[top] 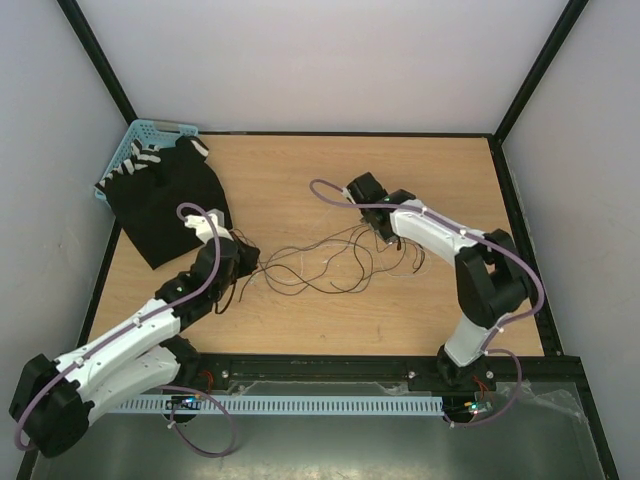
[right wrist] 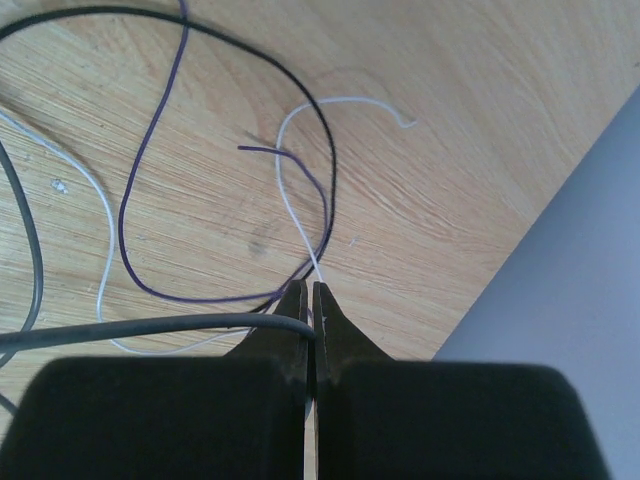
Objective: Zip-tie the wires
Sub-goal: Straighten the cable at the center of the board.
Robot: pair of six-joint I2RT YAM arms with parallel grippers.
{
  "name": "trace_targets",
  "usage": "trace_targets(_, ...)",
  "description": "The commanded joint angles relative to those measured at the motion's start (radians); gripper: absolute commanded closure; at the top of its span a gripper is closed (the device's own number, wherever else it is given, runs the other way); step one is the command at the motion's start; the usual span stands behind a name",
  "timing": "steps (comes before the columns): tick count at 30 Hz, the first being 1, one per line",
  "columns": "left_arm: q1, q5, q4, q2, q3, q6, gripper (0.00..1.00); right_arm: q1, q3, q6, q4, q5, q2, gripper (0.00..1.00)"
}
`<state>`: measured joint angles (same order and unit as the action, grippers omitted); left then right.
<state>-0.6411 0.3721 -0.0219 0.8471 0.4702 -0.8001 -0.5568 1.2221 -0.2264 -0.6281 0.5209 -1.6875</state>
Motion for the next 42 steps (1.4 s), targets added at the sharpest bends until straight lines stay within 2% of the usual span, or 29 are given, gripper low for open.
trace_targets(1, 0.0, 0.05, 0.037, 0.036, -0.03, -0.015, 1.0, 0.003, 0.016, -0.024, -0.069, 0.02, -0.086, 1.0)
trace_targets(8, 0.001, 0.064, 0.061, 0.115, -0.048, -0.024, 1.0, 0.003, 0.044, -0.025, -0.069, 0.004, -0.179, 1.0)
trace_targets(15, 0.001, 0.068, 0.073, 0.215, -0.052, -0.029, 1.0, 0.004, 0.051, -0.036, -0.069, -0.004, -0.226, 0.87)
trace_targets(21, 0.001, 0.077, 0.08, 0.286, -0.059, -0.049, 1.0, 0.004, 0.066, -0.043, -0.069, 0.007, -0.236, 0.7)
trace_targets(28, 0.002, 0.082, 0.088, 0.36, -0.053, -0.064, 1.0, 0.003, 0.116, -0.042, -0.07, -0.046, -0.229, 0.61)
trace_targets(38, 0.001, 0.082, 0.093, 0.425, -0.04, -0.072, 1.0, 0.004, 0.12, -0.036, -0.085, -0.14, -0.118, 0.26)
trace_targets(42, 0.001, 0.077, 0.094, 0.433, -0.038, -0.072, 1.0, 0.005, 0.141, -0.019, -0.102, -0.148, -0.079, 0.19)
